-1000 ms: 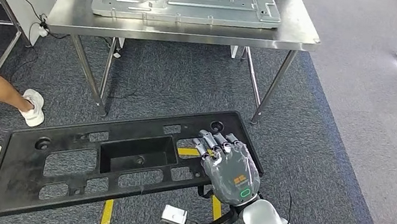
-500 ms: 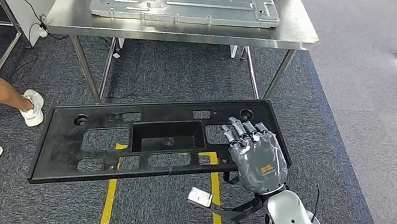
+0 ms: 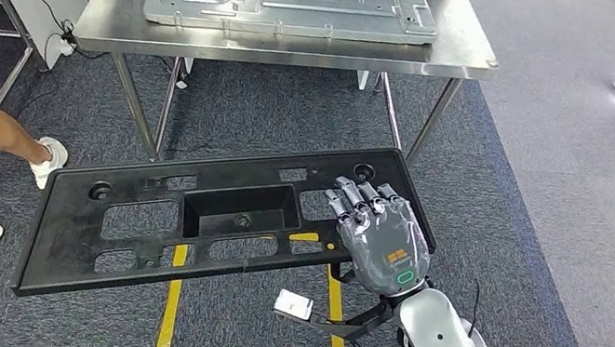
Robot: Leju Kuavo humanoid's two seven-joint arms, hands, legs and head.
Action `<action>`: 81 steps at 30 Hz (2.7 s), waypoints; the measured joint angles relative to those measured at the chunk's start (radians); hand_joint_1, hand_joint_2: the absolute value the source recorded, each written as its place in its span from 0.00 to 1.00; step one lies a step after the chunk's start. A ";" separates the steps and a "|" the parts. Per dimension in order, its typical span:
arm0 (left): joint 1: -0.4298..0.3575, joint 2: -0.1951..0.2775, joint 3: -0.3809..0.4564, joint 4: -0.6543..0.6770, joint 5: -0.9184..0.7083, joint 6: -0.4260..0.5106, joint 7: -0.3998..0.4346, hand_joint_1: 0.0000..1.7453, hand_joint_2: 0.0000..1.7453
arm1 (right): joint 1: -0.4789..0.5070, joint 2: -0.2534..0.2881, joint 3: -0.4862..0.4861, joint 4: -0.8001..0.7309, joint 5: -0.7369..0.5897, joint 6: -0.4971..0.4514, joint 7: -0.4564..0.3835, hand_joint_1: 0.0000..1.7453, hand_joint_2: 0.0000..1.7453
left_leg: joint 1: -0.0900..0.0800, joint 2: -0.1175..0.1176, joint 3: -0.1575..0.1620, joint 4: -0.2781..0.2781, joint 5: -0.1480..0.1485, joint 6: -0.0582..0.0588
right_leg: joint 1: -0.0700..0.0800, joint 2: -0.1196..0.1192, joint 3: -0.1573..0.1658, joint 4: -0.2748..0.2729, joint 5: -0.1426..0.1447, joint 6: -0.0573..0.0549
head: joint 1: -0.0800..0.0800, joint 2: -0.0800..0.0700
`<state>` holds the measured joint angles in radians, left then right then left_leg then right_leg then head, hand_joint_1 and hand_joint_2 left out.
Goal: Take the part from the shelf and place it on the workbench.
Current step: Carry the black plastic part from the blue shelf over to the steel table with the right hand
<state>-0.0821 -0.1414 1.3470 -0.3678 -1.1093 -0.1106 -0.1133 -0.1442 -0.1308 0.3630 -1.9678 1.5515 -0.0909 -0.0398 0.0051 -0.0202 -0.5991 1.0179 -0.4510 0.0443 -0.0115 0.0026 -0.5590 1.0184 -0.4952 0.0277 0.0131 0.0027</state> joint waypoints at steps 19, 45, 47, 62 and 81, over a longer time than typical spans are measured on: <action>0.002 -0.012 0.000 0.000 0.003 0.005 0.003 0.00 1.00 | 0.004 -0.003 0.041 0.015 0.000 -0.014 0.050 1.00 1.00 | 0.011 0.010 -0.065 0.176 -0.107 -0.051 | -0.008 -0.005 0.008 -0.005 -0.001 -0.043 | 0.000 0.000; 0.004 -0.013 0.005 0.000 0.004 -0.004 0.006 0.00 1.00 | 0.005 -0.006 0.034 0.014 0.000 -0.013 0.029 1.00 1.00 | 0.001 0.010 0.108 0.000 -0.088 -0.025 | 0.009 -0.003 -0.067 0.015 0.046 -0.032 | 0.001 0.000; 0.004 -0.013 0.005 0.000 0.003 -0.004 0.006 0.00 1.00 | 0.003 -0.007 0.031 0.014 0.000 -0.013 0.029 1.00 1.00 | 0.001 0.012 0.097 0.044 -0.098 -0.035 | 0.003 -0.003 -0.043 0.006 0.039 -0.045 | 0.001 0.000; 0.012 -0.009 0.006 0.000 0.008 -0.009 0.003 0.00 1.00 | 0.021 -0.016 -0.018 -0.006 -0.003 -0.019 0.015 1.00 1.00 | 0.001 0.015 0.010 0.014 -0.011 -0.003 | 0.003 -0.001 0.064 0.045 -0.061 -0.005 | 0.001 0.000; 0.004 -0.009 0.007 0.000 0.008 -0.007 0.004 0.00 1.00 | 0.046 -0.037 -0.068 -0.028 -0.005 -0.022 0.011 1.00 1.00 | 0.004 0.014 -0.027 0.243 -0.174 -0.055 | 0.002 -0.003 -0.010 0.009 0.011 -0.055 | 0.002 0.000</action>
<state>-0.0778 -0.1503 1.3536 -0.3677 -1.1015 -0.1174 -0.1090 -0.0983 -0.1682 0.2951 -1.9953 1.5461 -0.1133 -0.0286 0.0093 -0.0063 -0.6260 1.2605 -0.6247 -0.0111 -0.0092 -0.0003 -0.5687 1.0278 -0.4845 -0.0271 0.0150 0.0027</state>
